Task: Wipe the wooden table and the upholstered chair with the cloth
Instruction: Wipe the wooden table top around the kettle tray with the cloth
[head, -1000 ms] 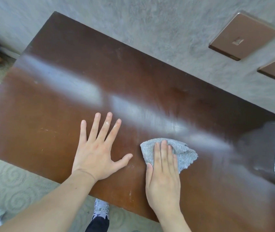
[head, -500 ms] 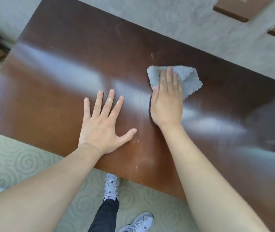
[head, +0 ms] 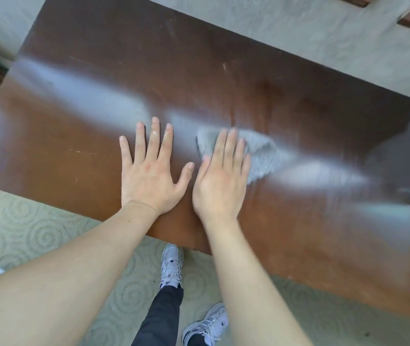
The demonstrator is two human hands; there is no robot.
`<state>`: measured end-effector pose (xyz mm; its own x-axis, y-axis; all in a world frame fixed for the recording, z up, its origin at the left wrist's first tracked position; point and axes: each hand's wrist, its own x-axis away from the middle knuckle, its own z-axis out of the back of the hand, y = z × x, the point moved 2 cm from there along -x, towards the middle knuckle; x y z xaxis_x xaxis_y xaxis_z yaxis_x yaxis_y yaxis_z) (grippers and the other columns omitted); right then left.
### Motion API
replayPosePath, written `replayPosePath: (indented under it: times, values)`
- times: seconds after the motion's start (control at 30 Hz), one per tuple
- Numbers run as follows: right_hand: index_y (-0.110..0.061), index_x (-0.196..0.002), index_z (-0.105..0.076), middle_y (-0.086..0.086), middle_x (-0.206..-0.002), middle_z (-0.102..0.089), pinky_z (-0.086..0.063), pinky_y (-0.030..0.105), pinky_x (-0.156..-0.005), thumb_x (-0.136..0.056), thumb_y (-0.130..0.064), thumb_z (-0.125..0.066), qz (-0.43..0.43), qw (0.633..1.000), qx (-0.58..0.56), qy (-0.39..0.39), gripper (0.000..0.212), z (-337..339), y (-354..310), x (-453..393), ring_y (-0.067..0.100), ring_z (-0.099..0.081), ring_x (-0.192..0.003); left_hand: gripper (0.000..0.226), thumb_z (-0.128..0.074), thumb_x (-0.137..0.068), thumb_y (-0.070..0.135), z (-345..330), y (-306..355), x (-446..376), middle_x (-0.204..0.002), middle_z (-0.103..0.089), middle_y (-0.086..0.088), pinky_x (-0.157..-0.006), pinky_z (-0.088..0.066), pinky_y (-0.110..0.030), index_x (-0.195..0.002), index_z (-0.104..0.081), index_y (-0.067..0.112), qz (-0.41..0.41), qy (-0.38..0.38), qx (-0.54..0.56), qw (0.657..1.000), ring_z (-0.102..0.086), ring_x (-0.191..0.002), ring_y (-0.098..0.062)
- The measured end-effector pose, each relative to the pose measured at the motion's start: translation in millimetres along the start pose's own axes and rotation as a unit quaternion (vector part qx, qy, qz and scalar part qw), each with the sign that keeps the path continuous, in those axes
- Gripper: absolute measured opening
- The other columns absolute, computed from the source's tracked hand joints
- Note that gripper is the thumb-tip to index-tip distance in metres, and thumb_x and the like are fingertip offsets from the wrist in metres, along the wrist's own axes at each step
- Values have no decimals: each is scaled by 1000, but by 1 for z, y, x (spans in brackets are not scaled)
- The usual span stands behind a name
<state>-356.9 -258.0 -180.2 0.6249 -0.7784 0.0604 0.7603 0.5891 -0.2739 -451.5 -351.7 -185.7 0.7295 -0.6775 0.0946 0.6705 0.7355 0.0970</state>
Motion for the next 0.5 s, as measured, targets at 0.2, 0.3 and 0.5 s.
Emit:
replayPosePath:
  times: [0.2,0.3,0.5]
  values:
    - [-9,-157,-13,9,-166,-11,-6,41,-124,-106,-30,-24,1,1000,10,3,57,7,10,-104,26,-6,-153,82,-22,-95,67,-1,0,0,-168,-10,-10,-121,-4,-61,-160,-14,18,-4,0,3,1000,-2,-154,-34]
    - [-8,-157,-15,10,-166,-12,-10,41,-124,-106,-30,-26,-7,1000,-4,21,57,8,22,-60,26,-8,-153,81,-22,-95,67,0,0,0,-168,-9,-10,-121,-3,-62,-160,-13,18,-7,-3,4,1000,-1,-155,-34]
    - [-6,-156,-19,10,-165,-15,-19,46,-123,-105,-30,-30,-16,1000,15,-8,57,10,54,111,24,-10,-153,81,-23,-96,66,-1,-1,0,-168,-8,-11,-121,-3,-62,-160,-13,17,-13,-15,5,1000,-1,-154,-35]
